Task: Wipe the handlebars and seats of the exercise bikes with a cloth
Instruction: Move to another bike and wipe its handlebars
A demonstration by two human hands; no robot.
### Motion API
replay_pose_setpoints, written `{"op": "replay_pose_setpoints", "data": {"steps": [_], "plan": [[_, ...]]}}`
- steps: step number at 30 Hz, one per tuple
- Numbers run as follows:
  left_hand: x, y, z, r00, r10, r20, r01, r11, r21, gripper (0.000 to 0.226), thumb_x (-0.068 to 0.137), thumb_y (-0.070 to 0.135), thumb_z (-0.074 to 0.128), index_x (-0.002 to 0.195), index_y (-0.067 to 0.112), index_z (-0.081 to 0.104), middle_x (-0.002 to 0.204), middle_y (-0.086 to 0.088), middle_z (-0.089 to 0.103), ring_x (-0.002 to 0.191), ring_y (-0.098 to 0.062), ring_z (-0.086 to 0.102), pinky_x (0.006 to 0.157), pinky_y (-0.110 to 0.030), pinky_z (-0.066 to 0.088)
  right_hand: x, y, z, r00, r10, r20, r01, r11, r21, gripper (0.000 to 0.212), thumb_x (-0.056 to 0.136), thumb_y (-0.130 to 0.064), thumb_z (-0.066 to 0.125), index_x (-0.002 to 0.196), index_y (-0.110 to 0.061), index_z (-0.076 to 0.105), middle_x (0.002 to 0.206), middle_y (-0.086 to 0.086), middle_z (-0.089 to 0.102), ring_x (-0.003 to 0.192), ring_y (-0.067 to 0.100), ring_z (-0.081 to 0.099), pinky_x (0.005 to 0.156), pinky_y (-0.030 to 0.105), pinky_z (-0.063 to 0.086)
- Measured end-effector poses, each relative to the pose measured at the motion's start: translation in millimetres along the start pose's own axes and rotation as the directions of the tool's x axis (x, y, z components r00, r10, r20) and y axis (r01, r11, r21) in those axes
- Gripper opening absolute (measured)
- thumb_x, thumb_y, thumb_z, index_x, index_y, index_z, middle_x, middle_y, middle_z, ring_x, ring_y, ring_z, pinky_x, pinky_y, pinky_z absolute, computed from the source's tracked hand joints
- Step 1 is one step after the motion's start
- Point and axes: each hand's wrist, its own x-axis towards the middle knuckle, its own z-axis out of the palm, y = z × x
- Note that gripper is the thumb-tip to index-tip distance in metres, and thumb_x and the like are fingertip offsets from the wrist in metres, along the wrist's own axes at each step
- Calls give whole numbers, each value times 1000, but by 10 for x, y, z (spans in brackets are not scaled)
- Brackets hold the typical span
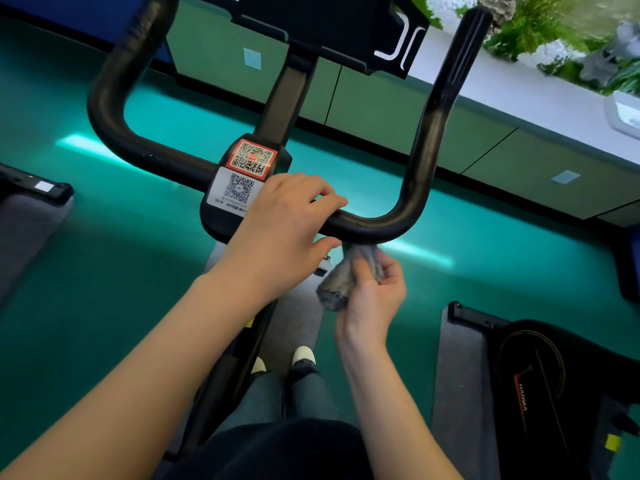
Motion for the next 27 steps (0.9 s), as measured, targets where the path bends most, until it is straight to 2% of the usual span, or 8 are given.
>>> {"op": "replay_pose_setpoints", "data": {"steps": [2, 6, 10, 13, 16, 21, 24, 27], "plan": [[-12, -54, -39, 1000, -8, -22, 8, 999, 45, 46, 77, 29, 74, 118, 13, 61, 113, -4, 61, 112, -27, 50, 102, -35, 22, 12, -21, 28, 1000, 10, -22, -10, 1000, 26, 22, 86, 10, 56, 84, -12, 53, 79, 2, 58, 74, 13, 56, 77, 30, 46], [-42, -165, -114, 998, -38, -45, 41, 997, 71, 46, 76, 26, 74, 118, 12, 62, 117, -6, 59, 120, -27, 45, 105, -40, 24, -174, 85, 195, 994, 86, 74, -85, 996, -6, 23, 85, 9, 59, 82, -14, 54, 73, -2, 63, 67, 8, 59, 68, 24, 49], [-85, -247, -162, 996, -55, -68, 60, 996, 73, 48, 76, 25, 74, 119, 11, 61, 124, -6, 55, 125, -26, 41, 106, -42, 26, -247, 148, 214, 976, 142, 164, -137, 990, -41, 13, 85, 1, 66, 89, -10, 59, 98, 18, 65, 84, 20, 65, 73, 29, 51], [-119, -302, -203, 994, -70, -89, 74, 996, 42, 49, 74, 22, 76, 119, 9, 61, 125, -8, 55, 124, -27, 42, 103, -45, 31, -218, 125, 173, 973, 127, 195, -119, 992, -52, 14, 85, 3, 65, 88, -10, 60, 80, 4, 70, 75, 15, 65, 68, 25, 52], [-159, -355, -235, 993, -73, -90, 74, 997, 2, 50, 73, 19, 77, 119, 8, 61, 125, -8, 55, 123, -27, 43, 100, -44, 34, -227, 113, 250, 981, 128, 144, -128, 992, -8, 18, 86, 6, 61, 86, -11, 56, 67, -8, 70, 67, 7, 65, 64, 21, 52], [-184, -427, -252, 996, -41, -74, 40, 999, -22, 47, 74, 13, 74, 118, 8, 61, 128, -6, 54, 126, -26, 42, 100, -41, 33, -417, 181, 510, 962, 182, 205, -186, 982, 1, 11, 86, 4, 63, 91, -4, 60, 82, 8, 69, 77, 16, 66, 66, 24, 53], [-195, -459, -245, 997, -34, -72, 32, 999, -32, 44, 76, 13, 73, 118, 9, 61, 131, -4, 53, 128, -23, 40, 102, -39, 32, -444, 125, 462, 962, 150, 229, -134, 987, -83, 10, 84, 3, 65, 91, -4, 64, 84, 10, 69, 78, 17, 65, 67, 23, 53], [-203, -475, -229, 996, -34, -85, 30, 998, -47, 41, 76, 14, 73, 116, 9, 63, 131, -4, 53, 128, -22, 40, 101, -37, 31, -454, -43, 180, 964, 6, 267, 57, 972, -229, 13, 78, -4, 72, 82, -15, 66, 77, 1, 68, 74, 13, 62, 68, 24, 50]]}}
